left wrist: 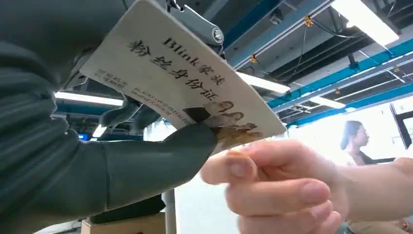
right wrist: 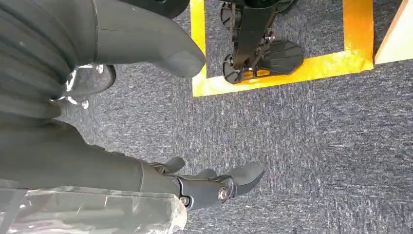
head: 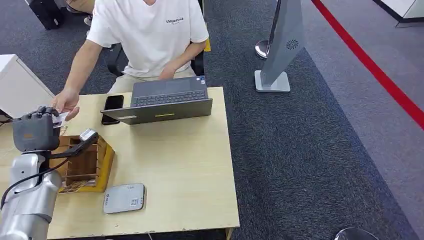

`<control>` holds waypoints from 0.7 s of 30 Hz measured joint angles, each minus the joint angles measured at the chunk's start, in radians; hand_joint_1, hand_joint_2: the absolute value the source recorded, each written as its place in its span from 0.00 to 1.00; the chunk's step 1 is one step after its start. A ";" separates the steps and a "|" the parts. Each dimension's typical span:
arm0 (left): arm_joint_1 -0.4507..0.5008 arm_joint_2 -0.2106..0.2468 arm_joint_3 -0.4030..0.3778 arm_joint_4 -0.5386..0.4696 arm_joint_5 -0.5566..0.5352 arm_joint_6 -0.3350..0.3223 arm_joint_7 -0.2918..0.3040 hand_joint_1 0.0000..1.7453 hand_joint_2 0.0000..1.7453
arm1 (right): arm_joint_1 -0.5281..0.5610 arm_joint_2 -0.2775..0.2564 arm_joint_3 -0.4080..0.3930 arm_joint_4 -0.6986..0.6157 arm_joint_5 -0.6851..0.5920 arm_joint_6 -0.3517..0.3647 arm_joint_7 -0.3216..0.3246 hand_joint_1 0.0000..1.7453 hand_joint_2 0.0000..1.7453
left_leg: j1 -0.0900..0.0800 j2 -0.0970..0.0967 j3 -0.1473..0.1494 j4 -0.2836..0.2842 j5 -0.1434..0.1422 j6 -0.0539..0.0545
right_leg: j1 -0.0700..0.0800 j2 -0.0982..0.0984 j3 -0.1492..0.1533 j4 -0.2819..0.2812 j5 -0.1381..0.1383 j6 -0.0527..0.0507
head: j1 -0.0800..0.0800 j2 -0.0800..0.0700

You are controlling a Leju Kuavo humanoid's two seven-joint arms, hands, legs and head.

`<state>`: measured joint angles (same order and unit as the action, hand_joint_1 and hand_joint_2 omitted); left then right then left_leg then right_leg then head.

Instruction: Pass the card to the sensor for recognition and then transmit it.

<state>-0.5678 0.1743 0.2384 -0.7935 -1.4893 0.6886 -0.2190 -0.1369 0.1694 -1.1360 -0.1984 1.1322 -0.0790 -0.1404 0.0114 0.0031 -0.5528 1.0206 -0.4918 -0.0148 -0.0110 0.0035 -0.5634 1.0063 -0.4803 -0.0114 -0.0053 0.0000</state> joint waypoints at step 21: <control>0.077 -0.096 0.000 -0.115 0.071 0.000 -0.185 1.00 1.00 | 0.008 0.000 0.000 0.000 -0.012 -0.005 -0.003 0.00 1.00 | -0.001 0.000 -0.001 0.000 0.000 0.000 | -0.001 0.000 0.000 0.000 0.000 0.000 | 0.000 0.000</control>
<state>-0.4907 0.0784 0.2384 -0.9084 -1.4188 0.6889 -0.4038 -0.1292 0.1694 -1.1360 -0.1984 1.1200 -0.0839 -0.1434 0.0106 0.0026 -0.5537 1.0211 -0.4922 -0.0144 -0.0120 0.0032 -0.5635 1.0061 -0.4804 -0.0113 -0.0054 0.0000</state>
